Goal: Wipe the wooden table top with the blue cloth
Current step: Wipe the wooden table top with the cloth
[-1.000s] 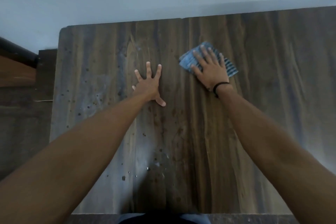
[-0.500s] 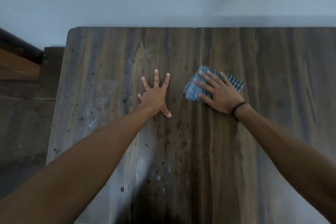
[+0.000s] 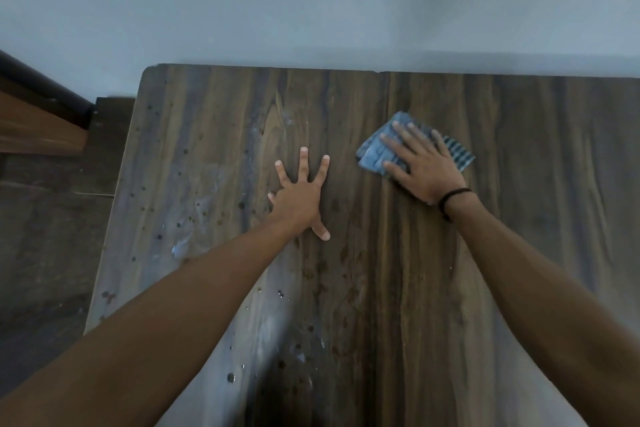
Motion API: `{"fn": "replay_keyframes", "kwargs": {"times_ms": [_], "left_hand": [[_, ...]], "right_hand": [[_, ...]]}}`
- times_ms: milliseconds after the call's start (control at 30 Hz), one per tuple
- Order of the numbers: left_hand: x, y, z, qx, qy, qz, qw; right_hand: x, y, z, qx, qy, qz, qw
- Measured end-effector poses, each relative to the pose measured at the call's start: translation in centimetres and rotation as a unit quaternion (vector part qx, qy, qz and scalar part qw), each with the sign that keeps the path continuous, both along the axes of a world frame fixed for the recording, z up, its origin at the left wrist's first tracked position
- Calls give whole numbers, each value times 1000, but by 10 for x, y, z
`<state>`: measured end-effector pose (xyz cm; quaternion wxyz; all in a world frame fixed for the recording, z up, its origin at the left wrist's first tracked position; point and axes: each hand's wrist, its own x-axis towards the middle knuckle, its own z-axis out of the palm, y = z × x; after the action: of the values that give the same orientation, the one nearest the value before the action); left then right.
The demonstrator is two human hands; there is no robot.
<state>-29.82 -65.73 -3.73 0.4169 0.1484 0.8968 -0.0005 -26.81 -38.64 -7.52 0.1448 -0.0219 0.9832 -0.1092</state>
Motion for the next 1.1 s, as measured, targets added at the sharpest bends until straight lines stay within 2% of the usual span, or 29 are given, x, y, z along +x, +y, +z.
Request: {"fn": "replay_keyframes", "kwargs": {"times_ms": [67,133,233,300,400,467,600,733,800,1000,1100], "left_hand": [[0,0,0,-2,0,-3,1000],[-1,0,1,-8,-3,-6,1000],[-2,2,2,-14,-11,-3,1000],[-2,2,2,-11,-13,2,1000],[-2,1,1,0,-11,-2,1000],[-2,-1,2,-3,-12,0,1000],[-4,2,-1,-5,-14,-1,1000],[-3,1,0,-13,-8,-3,1000],[-3,1,0,-12,-10,-1,1000],[-4,0,1,0,-16,8,1000],[-4,1,1,-2,-12,8,1000]], "right_hand": [[-20,13,-1,-2,4,-121,993],[-48,15,-4,-14,16,-253,967],[-86,1,-5,-23,21,-356,934],[-98,-10,-4,-29,14,-332,943],[-82,-15,-3,-23,20,-147,989],[-57,2,-4,-25,16,-88,996],[-52,40,-1,-17,15,-240,971],[-98,22,-4,-23,13,-342,939],[-111,5,-6,-26,15,-328,944],[-69,-47,-10,-22,35,-152,988],[-50,-35,-11,-6,26,-152,988]]}}
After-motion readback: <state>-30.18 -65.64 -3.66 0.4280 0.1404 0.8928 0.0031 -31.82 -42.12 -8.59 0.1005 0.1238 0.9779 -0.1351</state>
